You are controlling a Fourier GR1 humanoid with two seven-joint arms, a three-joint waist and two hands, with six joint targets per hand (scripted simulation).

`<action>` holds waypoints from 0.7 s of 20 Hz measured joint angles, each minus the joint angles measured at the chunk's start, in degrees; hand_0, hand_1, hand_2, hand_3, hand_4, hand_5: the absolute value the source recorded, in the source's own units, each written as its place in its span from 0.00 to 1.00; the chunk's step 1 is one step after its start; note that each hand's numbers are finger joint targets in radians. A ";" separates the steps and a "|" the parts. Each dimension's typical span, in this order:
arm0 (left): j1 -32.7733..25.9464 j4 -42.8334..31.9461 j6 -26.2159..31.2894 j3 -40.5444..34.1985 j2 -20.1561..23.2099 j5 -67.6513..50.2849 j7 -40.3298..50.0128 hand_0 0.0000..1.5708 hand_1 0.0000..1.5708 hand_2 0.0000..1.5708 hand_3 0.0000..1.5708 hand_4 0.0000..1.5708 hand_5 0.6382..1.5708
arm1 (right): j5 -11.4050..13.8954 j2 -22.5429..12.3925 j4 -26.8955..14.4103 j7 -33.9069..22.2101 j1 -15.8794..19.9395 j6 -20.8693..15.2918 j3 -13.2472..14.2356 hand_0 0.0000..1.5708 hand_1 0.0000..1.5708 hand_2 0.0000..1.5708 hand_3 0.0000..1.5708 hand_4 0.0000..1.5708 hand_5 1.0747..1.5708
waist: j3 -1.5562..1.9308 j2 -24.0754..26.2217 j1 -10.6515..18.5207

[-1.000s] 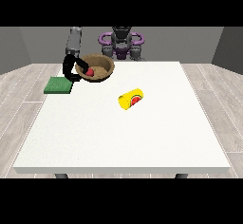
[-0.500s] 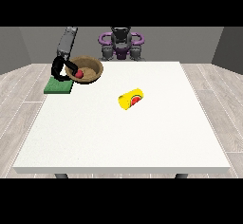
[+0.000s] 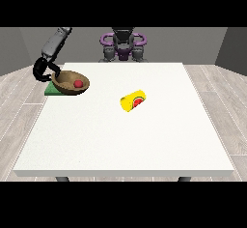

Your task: Pick the cup and pour the ball into the bowl, then pick the bowl and place it on the pad

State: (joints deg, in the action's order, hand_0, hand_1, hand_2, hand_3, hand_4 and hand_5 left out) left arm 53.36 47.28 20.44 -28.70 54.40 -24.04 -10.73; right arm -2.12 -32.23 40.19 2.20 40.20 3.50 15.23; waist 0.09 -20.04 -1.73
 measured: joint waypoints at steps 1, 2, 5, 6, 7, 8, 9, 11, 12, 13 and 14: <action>-0.13 0.27 -0.06 -0.03 0.17 0.04 -0.31 0.00 0.00 0.00 0.00 0.09 0.96 | -0.38 -0.22 -0.54 0.84 0.03 0.46 0.51 1.00 1.00 1.00 0.60 0.82 0.94 | -0.01 -0.49 0.06; 0.09 0.26 0.02 -0.14 0.59 -0.13 -0.16 0.00 0.00 0.00 0.00 0.10 0.96 | -0.68 -0.58 -1.08 1.26 0.33 0.86 0.95 1.00 1.00 1.00 0.55 0.82 0.94 | -0.01 -1.01 0.11; 0.50 2.04 -0.79 -0.35 0.97 -0.51 -0.15 0.00 0.00 0.00 0.00 0.08 0.96 | -1.49 -3.05 -3.65 3.26 1.21 2.76 2.67 1.00 1.00 1.00 0.37 0.83 0.96 | 0.01 -3.16 0.67; 0.93 2.98 -1.14 -0.27 1.00 -0.78 0.36 0.00 0.00 0.00 0.00 0.08 0.96 | -1.35 -3.98 -4.57 4.29 1.54 2.92 3.07 1.00 1.00 1.00 0.25 0.83 0.95 | 0.01 -3.96 0.82; 1.24 4.07 -1.72 -0.13 0.99 -0.97 1.09 0.00 0.00 0.00 0.00 0.03 0.96 | -1.11 -4.74 -5.59 5.09 1.83 2.95 3.34 1.00 1.00 1.00 0.30 0.81 0.96 | 0.02 -4.36 1.13; 1.56 4.82 -1.70 -0.13 1.27 -1.26 1.37 0.00 0.00 0.00 0.00 0.04 0.96 | -1.02 -5.52 -6.30 5.89 2.20 3.30 3.59 1.00 1.00 1.00 0.13 0.82 0.97 | 0.02 -5.00 1.33; 1.41 6.15 -2.14 0.04 0.97 -1.62 2.30 0.00 0.00 0.00 0.00 0.00 0.96 | -0.90 -6.02 -7.55 7.09 1.87 3.64 3.89 1.00 1.00 1.00 0.13 0.82 0.97 | 0.03 -5.07 1.58; 1.96 8.05 -2.20 -0.25 1.48 -2.83 3.88 0.00 0.00 0.00 0.00 0.00 0.95 | -0.92 -7.38 -9.53 9.13 2.21 4.25 4.70 1.00 1.00 1.00 0.37 0.79 0.98 | 0.05 -6.27 2.21; 1.74 8.81 -2.27 -0.40 1.52 -3.24 4.30 0.00 0.00 0.00 0.00 0.00 0.96 | -0.87 -7.51 -10.26 10.39 1.92 4.31 4.93 1.00 1.00 1.00 0.38 0.81 0.98 | 0.05 -6.35 2.38; 1.84 9.68 -2.69 -0.46 1.78 -3.56 5.15 0.00 0.00 0.00 0.00 0.00 0.96 | -0.84 -8.02 -11.09 11.03 2.01 4.83 5.12 1.00 1.00 1.00 0.43 0.79 0.99 | 0.06 -6.42 2.38; 1.52 9.81 -2.80 -0.41 1.49 -3.75 5.32 0.00 0.00 0.00 0.00 0.00 0.96 | -0.54 -8.63 -11.45 10.94 1.97 5.22 4.95 1.00 1.00 1.00 0.34 0.81 0.99 | 0.05 -5.99 2.32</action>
State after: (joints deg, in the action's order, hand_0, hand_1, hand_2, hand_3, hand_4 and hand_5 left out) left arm 54.88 57.09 17.64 -29.11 55.89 -27.79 -5.41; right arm -2.66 -40.86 28.73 13.14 42.17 8.72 20.18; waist 0.14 -26.03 0.58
